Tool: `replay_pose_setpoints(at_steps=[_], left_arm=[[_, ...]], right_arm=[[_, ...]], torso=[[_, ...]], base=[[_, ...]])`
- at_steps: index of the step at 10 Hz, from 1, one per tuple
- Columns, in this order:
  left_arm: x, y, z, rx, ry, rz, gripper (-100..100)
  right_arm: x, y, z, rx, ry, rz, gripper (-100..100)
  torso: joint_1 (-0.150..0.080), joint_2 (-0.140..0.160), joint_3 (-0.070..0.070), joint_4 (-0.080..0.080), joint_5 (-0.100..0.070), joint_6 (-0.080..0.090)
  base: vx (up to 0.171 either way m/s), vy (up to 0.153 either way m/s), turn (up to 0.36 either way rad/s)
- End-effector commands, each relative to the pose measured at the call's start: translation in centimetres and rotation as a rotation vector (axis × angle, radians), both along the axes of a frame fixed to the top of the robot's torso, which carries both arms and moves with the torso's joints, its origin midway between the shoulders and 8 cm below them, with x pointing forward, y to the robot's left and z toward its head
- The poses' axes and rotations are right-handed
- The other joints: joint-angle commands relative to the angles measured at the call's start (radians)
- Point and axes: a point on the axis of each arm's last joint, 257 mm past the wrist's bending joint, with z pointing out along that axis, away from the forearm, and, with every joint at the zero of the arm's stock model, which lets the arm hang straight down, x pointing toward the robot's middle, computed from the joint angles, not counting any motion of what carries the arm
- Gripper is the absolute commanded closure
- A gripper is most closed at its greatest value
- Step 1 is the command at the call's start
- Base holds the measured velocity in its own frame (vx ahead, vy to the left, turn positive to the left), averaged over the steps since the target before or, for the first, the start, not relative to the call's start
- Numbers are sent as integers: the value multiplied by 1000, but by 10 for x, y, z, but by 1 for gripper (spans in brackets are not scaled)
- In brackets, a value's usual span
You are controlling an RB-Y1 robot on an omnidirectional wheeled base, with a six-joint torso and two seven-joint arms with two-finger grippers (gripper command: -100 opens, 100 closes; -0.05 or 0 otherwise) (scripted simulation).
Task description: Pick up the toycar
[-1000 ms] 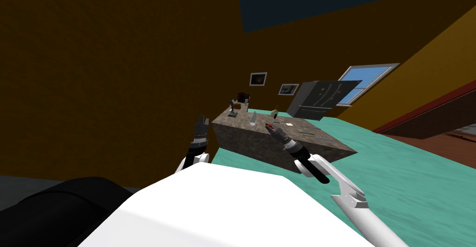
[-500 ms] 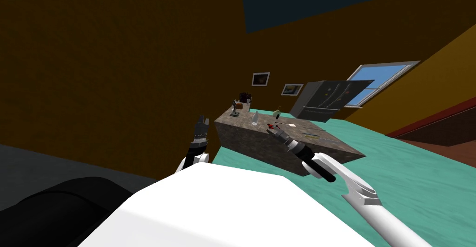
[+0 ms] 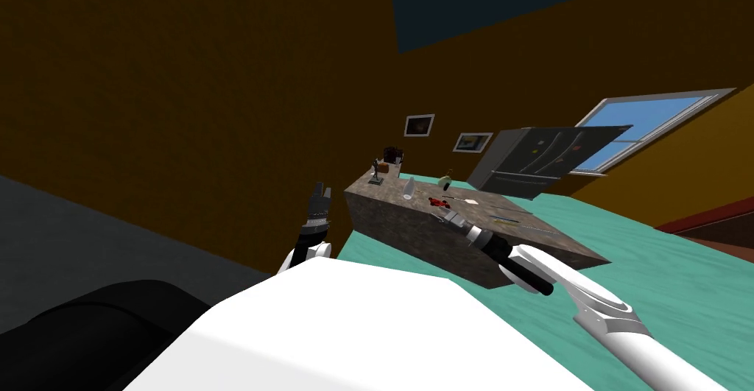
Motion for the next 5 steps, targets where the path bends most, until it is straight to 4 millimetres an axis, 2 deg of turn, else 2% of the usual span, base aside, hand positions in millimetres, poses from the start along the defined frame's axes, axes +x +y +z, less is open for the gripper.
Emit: replay_pose_setpoints(at_steps=[1,2,3,4,5], left_arm=[[0,0,0,0,0,0,0],[0,0,0,0,0,0,0],[0,0,0,0,0,0,0],[0,0,0,0,0,0,0],[0,0,0,0,0,0,0]], right_arm=[[1,-14,-10,-53,22,-7,-100],[-4,-33,-26,-123,55,-14,-100],[-3,-40,-27,-138,63,-20,-100],[-10,-61,-43,-204,101,-30,-100],[-10,-66,-43,-220,106,-32,-100]], torso=[[0,0,0,0,0,0],[0,0,0,0,0,1],[0,-1,-1,0,0,0],[0,-1,-1,0,0,0],[0,-2,-1,0,0,0]], base=[[4,1,71],[13,3,137],[16,-1,95],[24,-1,216],[22,-7,68]])
